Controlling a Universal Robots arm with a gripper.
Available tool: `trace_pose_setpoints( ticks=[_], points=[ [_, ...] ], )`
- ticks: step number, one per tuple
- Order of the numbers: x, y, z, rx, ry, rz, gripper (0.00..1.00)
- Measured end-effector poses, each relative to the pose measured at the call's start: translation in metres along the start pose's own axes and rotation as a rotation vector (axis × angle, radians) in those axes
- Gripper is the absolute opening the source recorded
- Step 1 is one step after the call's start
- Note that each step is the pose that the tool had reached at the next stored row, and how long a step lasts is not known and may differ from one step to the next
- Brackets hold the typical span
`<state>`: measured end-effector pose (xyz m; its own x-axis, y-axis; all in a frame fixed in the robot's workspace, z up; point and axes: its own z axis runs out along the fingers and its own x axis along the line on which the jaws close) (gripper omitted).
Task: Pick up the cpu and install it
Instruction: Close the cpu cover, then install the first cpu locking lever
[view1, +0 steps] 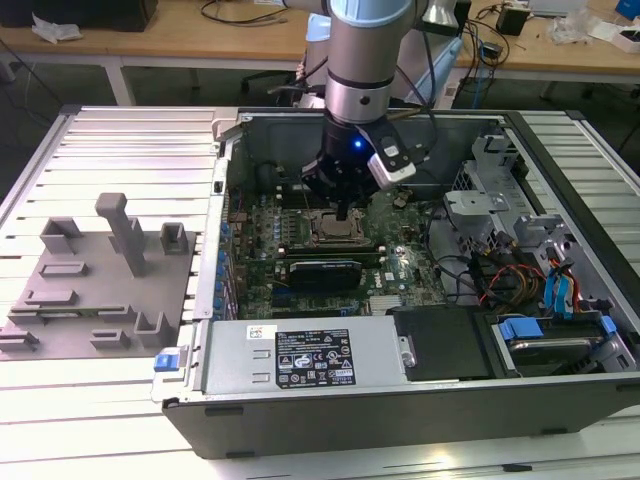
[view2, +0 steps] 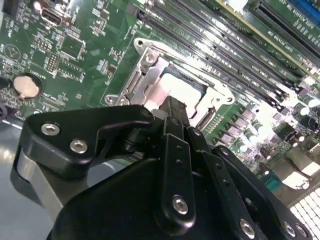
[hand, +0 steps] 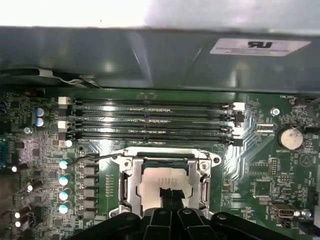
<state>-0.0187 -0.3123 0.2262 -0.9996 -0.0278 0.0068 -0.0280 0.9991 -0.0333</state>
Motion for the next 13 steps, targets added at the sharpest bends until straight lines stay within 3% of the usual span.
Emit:
trace_pose_setpoints(
  ticks=[2,3,13],
  points=[
    [0.0001,-0.0004,-0.0124,0.0003,0.0001,0.000,0.11],
    [0.0001,-0.0008,-0.0221,0.0018,0.0002,0.000,0.11],
    [0.0001,-0.0007,-0.0223,0.0016,0.0001,0.000,0.11]
  ],
)
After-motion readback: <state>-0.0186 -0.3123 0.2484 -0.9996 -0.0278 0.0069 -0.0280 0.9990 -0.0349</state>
